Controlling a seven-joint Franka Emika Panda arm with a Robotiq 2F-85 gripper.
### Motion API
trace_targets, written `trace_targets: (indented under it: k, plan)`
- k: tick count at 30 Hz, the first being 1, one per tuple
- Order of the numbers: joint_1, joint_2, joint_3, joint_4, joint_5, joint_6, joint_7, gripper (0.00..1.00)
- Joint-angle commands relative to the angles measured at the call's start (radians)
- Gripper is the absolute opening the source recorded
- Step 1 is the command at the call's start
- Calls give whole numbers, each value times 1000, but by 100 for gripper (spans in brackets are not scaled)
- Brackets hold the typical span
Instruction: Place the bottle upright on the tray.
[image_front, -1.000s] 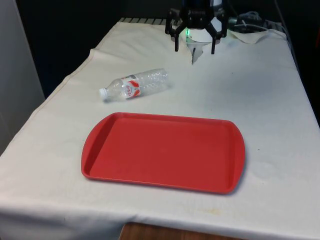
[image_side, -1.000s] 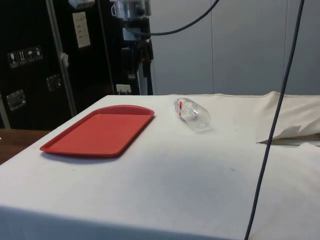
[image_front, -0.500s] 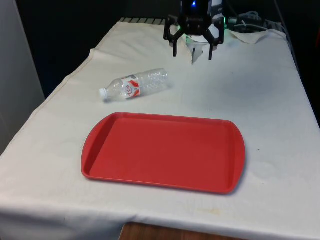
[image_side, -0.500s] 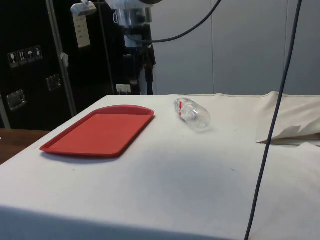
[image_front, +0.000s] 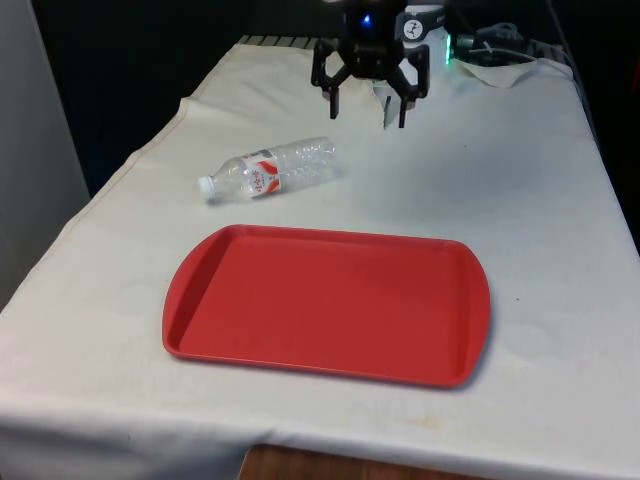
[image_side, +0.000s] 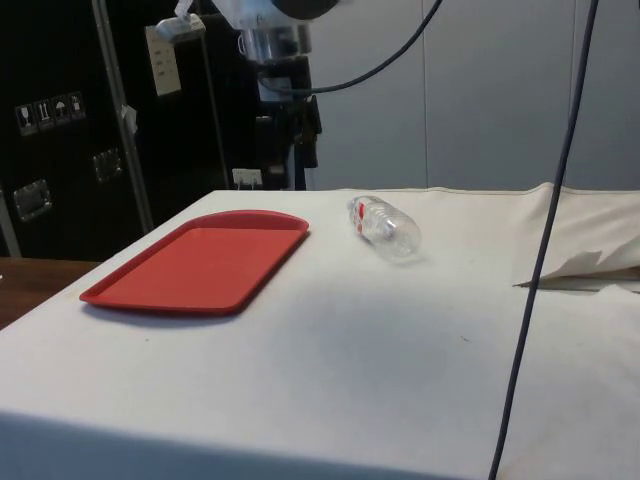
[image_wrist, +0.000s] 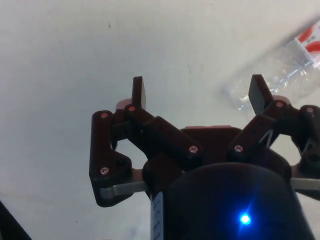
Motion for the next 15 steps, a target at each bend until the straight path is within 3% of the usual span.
trace_targets:
  k: [1, 15]
  plan:
    - [-4, 3, -2, 0, 4, 8, 0, 100]
    - [-8, 11, -45, -1, 5, 6, -10, 100]
